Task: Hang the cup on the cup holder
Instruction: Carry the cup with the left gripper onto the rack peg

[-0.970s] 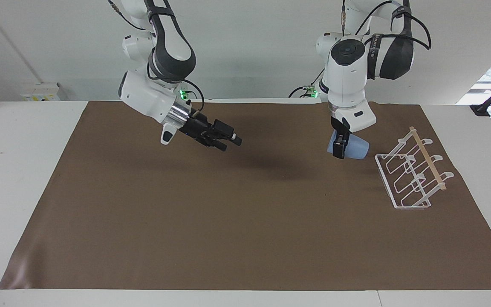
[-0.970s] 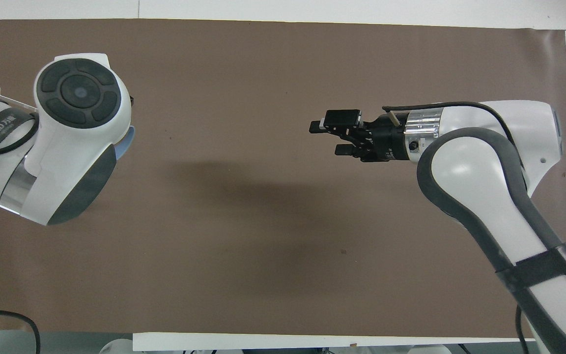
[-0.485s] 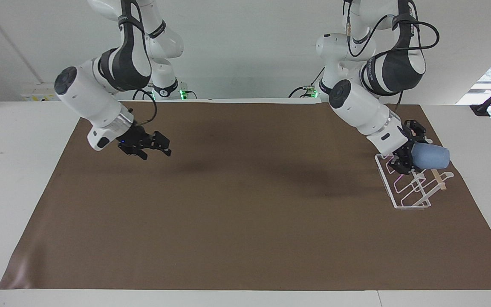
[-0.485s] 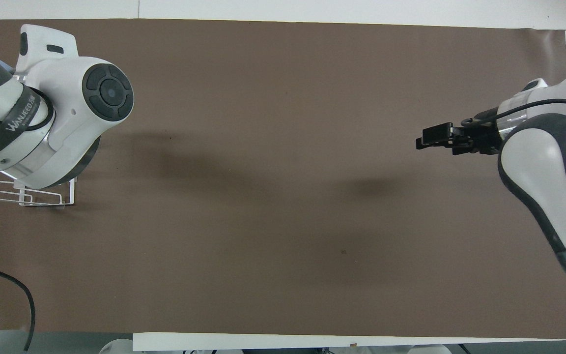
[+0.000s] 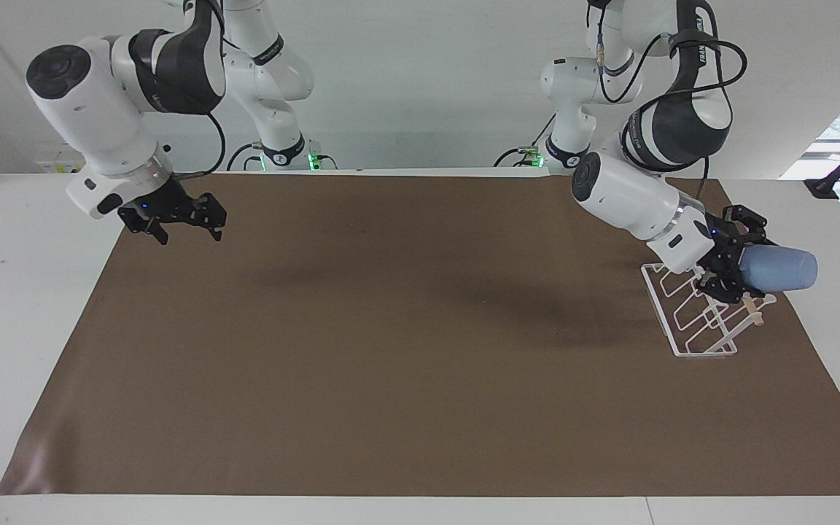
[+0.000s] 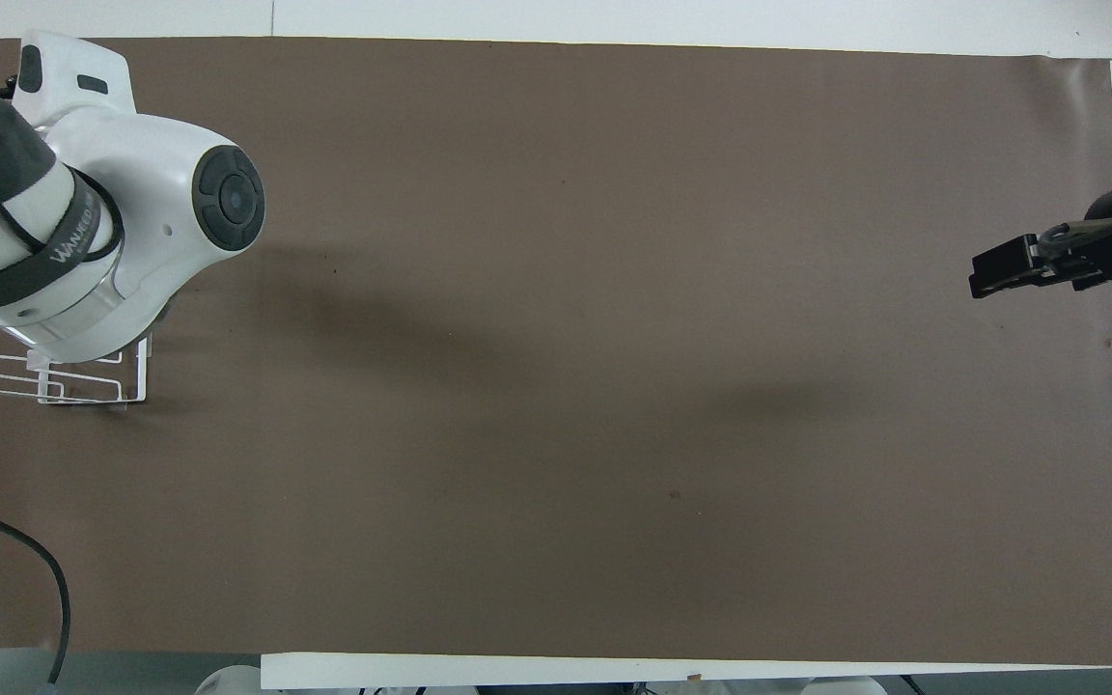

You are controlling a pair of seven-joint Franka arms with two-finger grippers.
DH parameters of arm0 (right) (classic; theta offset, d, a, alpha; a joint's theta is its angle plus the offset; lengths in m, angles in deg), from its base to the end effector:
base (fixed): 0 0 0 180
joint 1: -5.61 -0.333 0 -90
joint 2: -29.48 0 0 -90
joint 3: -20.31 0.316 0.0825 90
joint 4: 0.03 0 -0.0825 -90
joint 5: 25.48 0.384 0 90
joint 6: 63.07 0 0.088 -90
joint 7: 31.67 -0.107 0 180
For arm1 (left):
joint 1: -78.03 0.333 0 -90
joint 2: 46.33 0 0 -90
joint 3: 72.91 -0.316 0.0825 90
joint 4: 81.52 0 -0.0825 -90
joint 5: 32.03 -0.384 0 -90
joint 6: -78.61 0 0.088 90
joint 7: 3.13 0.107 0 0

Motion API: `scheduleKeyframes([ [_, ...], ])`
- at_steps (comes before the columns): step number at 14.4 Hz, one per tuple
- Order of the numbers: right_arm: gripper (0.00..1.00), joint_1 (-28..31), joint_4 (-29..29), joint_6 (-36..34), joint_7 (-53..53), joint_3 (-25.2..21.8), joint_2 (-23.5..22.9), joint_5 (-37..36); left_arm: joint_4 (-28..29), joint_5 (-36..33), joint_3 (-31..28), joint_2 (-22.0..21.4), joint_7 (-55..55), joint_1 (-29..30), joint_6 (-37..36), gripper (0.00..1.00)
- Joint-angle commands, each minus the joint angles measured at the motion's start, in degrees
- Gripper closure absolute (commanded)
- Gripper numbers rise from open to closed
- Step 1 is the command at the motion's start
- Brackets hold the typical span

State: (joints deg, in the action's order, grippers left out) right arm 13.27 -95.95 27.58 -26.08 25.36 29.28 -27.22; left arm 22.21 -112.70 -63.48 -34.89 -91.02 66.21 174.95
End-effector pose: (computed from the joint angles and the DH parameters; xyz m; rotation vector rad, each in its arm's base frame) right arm 0.5509 -0.0284 0.5750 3.1137 0.0838 -0.1517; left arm 0.6043 -0.1254 0.4797 -1.8113 -0.6716 -1.0541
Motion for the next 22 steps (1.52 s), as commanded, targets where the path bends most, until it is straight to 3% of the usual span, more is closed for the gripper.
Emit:
scheduleKeyframes([
  [1,0.0,0.2,5.4,-5.4,0.3,0.3,-0.6,-1.9,-0.4,-7.9,-0.2,5.9,-8.1,-2.8,-8.1,1.0],
  [3,0.0,-0.5,9.9,-8.9,0.3,0.5,-0.9,-2.6,-1.0,-12.6,-0.1,10.8,-15.0,-3.0,-14.7,1.0],
  [5,0.0,-1.0,13.6,-15.0,0.0,0.9,-1.5,-2.7,-0.9,-12.7,-0.1,11.1,-17.7,-3.8,-16.8,1.0],
  [9,0.0,-1.9,12.1,-15.1,0.4,0.7,-1.2,-4.4,0.2,-13.3,0.0,12.2,-24.6,-4.3,-21.2,1.0],
  [13,0.0,1.3,11.4,-15.1,5.0,0.5,-0.9,-4.3,6.2,-13.0,0.1,10.3,-34.2,-3.7,-22.1,1.0],
  [16,0.0,2.5,11.3,-15.1,5.8,0.5,-1.0,-4.2,7.2,-12.9,0.0,11.0,-37.7,-3.5,-22.1,1.0],
  [20,0.0,-1.2,11.3,-15.4,5.0,-0.3,-0.8,-4.4,7.5,-11.9,0.1,12.5,-40.6,-3.6,-21.3,1.0],
  [22,0.0,-5.1,11.3,-15.7,4.3,-3.8,-0.8,-4.4,8.6,-11.7,0.0,13.3,-42.9,-3.4,-21.4,1.0],
])
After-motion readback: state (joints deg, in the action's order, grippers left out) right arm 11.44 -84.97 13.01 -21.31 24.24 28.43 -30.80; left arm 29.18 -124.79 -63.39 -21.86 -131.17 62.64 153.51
